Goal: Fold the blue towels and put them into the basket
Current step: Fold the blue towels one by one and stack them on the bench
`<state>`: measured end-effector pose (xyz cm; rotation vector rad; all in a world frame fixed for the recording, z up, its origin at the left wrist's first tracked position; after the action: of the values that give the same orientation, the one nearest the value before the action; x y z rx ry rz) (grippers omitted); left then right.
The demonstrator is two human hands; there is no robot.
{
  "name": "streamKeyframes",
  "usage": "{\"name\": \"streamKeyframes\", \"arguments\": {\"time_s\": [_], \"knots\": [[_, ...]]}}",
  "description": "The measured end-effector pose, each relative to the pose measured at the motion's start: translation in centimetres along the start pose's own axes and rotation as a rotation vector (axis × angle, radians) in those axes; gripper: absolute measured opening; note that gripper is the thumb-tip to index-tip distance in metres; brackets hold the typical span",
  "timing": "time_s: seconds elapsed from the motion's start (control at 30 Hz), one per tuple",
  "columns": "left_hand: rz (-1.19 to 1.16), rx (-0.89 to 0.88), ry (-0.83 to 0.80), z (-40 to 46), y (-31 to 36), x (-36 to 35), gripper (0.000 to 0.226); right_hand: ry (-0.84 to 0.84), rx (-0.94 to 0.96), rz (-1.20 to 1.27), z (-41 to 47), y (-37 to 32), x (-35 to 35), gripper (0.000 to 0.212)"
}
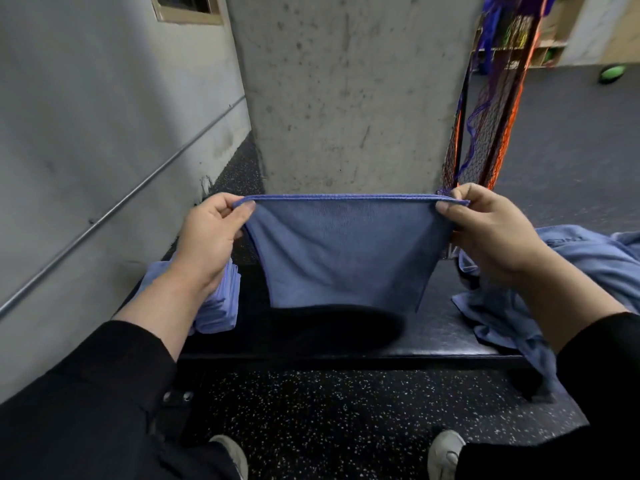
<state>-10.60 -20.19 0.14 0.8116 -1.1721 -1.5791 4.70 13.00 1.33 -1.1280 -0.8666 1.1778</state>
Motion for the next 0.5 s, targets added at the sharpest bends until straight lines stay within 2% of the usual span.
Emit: {"name": "streamKeyframes", "arguments": {"time_s": [0.2, 0.37, 0.5], "knots": [[0.097, -0.058, 0.046, -0.6, -0.1, -0.7, 0.016, 0.101, 0.006, -0.138, -0.2, 0.3, -0.1, 0.029], [0.01, -0.049, 0.054, -0.6, 0.6, -1.1, 0.018, 0.138, 0.032, -0.136, -0.3, -0.6, -0.1, 0.025], [-0.112, 0.059, -0.027, -0.5, 0.6, -1.5, 0.017, 0.113, -0.035, -0.034, -0.6, -1.1, -0.1, 0.018]]}}
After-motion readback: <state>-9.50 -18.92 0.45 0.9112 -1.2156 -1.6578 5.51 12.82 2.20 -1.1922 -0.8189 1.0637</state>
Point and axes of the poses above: each hand's wrist, its own z-axis towards the middle knuckle, its own x-axis out of the back of the hand, y = z × x, the point moved 1 cm from there along z, towards the middle knuckle, and after that the axes turned 7 degrees about -y, right-handed, at the moved point
